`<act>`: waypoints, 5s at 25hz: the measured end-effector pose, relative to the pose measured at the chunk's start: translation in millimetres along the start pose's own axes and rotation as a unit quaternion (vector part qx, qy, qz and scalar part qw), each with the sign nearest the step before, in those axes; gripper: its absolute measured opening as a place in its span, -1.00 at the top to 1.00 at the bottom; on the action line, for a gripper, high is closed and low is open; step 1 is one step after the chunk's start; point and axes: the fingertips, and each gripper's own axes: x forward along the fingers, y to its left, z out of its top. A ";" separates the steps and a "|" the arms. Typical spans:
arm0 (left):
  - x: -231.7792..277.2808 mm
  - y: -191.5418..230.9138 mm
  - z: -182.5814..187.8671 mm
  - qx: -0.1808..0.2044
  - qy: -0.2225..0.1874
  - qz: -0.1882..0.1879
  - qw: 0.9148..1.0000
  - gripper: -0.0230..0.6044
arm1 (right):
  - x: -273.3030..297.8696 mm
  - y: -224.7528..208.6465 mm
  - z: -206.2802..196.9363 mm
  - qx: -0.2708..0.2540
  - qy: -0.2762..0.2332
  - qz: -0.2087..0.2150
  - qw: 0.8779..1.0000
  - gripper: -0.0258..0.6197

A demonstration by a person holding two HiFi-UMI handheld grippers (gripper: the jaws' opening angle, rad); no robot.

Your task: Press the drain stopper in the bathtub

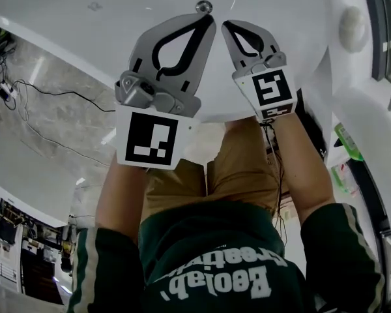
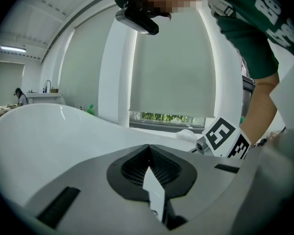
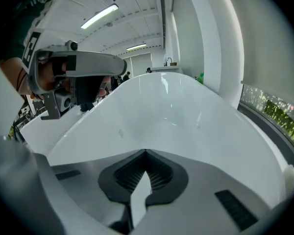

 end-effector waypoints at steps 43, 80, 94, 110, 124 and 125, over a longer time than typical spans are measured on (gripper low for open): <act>102.5 9.6 -189.2 -0.069 0.060 0.018 0.996 0.90 | 252.1 -52.4 -280.3 -0.082 0.215 0.051 0.972 0.89; 98.5 -12.9 -178.8 -0.064 0.101 -0.003 0.993 0.90 | 191.2 -46.6 -238.4 -0.091 0.223 0.058 0.969 0.89; 75.9 -17.1 -88.4 -0.070 0.055 0.007 0.996 0.90 | 106.9 -41.2 -121.3 -0.047 0.165 0.041 0.984 0.89; 9.0 -17.4 15.7 -0.055 0.054 0.019 0.997 0.90 | -46.8 -20.7 41.5 0.013 0.012 0.017 1.000 0.89; -81.7 2.6 203.9 -0.022 -0.041 0.028 0.999 0.90 | -221.9 5.9 255.3 0.033 -0.202 -0.062 0.977 0.89; -90.8 1.4 216.2 -0.021 -0.049 0.029 0.998 0.90 | -236.0 11.3 267.8 0.031 -0.217 -0.065 0.973 0.89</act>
